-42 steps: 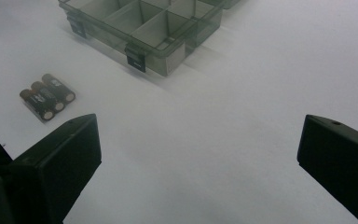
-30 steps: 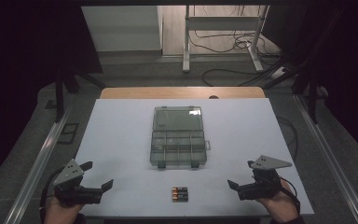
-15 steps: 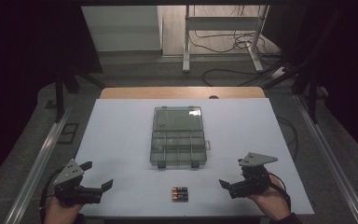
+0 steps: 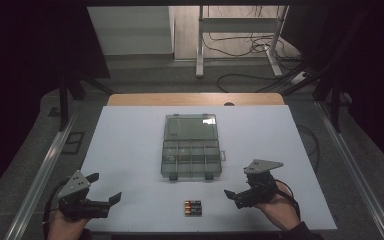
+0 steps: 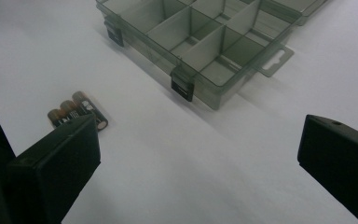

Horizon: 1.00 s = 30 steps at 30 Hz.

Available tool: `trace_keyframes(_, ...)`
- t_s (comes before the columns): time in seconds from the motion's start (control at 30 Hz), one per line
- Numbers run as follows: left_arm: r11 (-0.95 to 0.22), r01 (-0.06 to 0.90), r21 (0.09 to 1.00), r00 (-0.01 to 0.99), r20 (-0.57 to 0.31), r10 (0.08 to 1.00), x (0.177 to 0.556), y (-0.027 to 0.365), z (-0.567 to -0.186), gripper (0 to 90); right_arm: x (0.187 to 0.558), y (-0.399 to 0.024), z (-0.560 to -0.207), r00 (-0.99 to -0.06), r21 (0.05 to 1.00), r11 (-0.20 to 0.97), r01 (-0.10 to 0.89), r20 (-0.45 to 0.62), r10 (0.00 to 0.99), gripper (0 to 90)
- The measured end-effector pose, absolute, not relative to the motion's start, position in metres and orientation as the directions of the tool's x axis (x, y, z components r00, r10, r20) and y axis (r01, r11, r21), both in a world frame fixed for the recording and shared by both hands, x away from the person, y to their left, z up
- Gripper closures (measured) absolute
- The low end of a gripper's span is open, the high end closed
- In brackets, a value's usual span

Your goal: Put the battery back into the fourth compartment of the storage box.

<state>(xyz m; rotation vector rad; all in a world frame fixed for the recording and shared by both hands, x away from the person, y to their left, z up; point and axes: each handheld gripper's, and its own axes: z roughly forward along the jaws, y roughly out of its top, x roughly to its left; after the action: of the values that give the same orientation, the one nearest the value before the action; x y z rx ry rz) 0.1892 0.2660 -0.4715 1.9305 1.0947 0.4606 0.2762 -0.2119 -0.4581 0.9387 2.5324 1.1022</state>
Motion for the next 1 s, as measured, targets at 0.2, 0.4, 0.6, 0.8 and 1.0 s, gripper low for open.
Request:
trace_keyframes(0.2,-0.259,0.52,0.814,0.549,-0.087,0.831,0.189,0.266,-0.472,0.2,0.28,-0.203,-0.461,-0.785,0.712,0.526,0.465,0.057,0.617,0.0)
trace_keyframes(0.4,-0.261,0.521,0.813,0.55,-0.087,0.83,0.189,0.266,-0.472,0.2,0.284,-0.194,-0.464,-0.793,0.703,0.539,0.465,0.06,0.606,0.0)
trace_keyframes(0.6,-0.262,0.522,0.812,0.551,-0.086,0.83,0.19,0.266,-0.472,0.2,0.287,-0.186,-0.467,-0.803,0.69,0.559,0.46,0.054,0.594,0.0)
trace_keyframes(0.8,-0.262,0.522,0.812,0.551,-0.087,0.83,0.19,0.266,-0.472,0.2,0.289,-0.177,-0.47,-0.813,0.671,0.583,0.458,0.051,0.58,0.0)
trace_keyframes(1.0,-0.262,0.523,0.811,0.551,-0.087,0.83,0.19,0.266,-0.472,0.2,0.29,-0.167,-0.47,-0.817,0.651,0.604,0.461,0.045,0.575,0.0)
